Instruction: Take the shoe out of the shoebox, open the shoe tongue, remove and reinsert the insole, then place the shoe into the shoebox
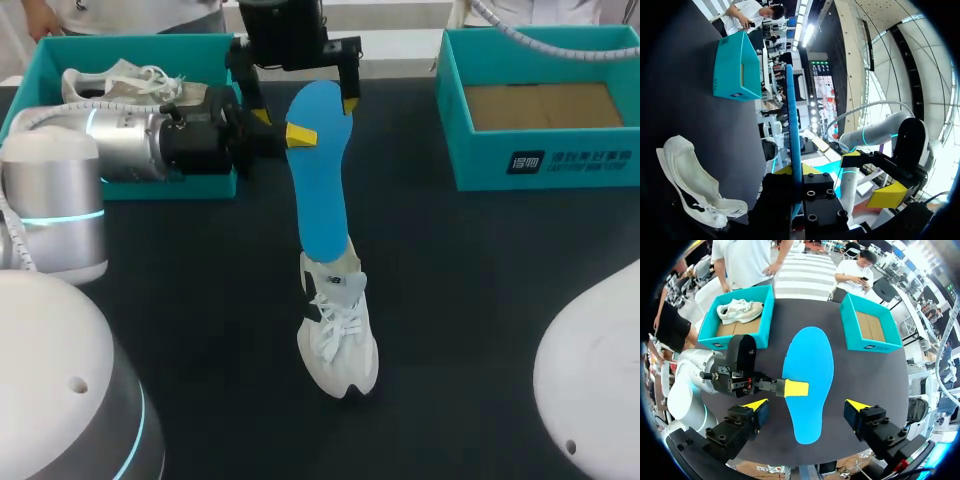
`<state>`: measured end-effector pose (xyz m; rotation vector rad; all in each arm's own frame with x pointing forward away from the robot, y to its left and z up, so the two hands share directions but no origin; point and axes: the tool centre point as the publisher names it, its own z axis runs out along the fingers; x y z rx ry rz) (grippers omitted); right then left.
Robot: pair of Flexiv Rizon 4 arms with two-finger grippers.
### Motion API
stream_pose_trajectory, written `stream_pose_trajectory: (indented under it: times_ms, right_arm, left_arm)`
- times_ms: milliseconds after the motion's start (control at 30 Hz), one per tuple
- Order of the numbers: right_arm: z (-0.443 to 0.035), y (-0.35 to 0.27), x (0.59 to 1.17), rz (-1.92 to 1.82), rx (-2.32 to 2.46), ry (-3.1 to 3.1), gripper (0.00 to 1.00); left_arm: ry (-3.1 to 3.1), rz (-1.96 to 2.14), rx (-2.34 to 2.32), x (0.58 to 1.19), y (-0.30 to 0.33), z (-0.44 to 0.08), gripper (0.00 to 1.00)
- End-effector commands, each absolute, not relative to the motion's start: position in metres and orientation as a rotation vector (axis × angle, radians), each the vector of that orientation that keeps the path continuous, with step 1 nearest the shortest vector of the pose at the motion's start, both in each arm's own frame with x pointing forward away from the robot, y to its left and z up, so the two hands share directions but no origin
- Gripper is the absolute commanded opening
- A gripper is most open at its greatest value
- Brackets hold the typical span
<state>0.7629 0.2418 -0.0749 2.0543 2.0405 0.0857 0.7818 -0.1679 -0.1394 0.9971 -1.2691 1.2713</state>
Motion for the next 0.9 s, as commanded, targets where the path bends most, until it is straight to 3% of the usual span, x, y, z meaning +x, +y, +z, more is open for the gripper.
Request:
stream_pose_trajectory:
  times_ms: [33,300,467,667,800,900]
  right_arm:
    - [-0.076,0.240,0.764,0.092,2.057,2.043,1.00]
    - [-0.076,0.240,0.764,0.092,2.057,2.043,1.00]
    - [-0.068,0.213,0.760,0.737,2.331,2.142,1.00]
    - [-0.062,0.185,0.760,1.096,2.320,2.372,1.00]
    - [-0.055,0.178,0.758,1.683,2.188,2.495,1.00]
    - [-0.055,0.178,0.758,1.683,2.188,2.495,1.00]
  left_arm:
    - [-1.270,1.272,0.998,0.781,-0.167,-0.140,0.00]
    - [-1.270,1.272,0.998,0.781,-0.167,-0.140,0.00]
    - [-1.270,1.272,0.998,0.781,-0.167,-0.140,0.00]
    - [-1.270,1.272,0.998,0.781,-0.167,-0.140,0.00]
    - [-1.270,1.272,0.998,0.781,-0.167,-0.140,0.00]
    - [-1.270,1.272,0.998,0.781,-0.167,-0.140,0.00]
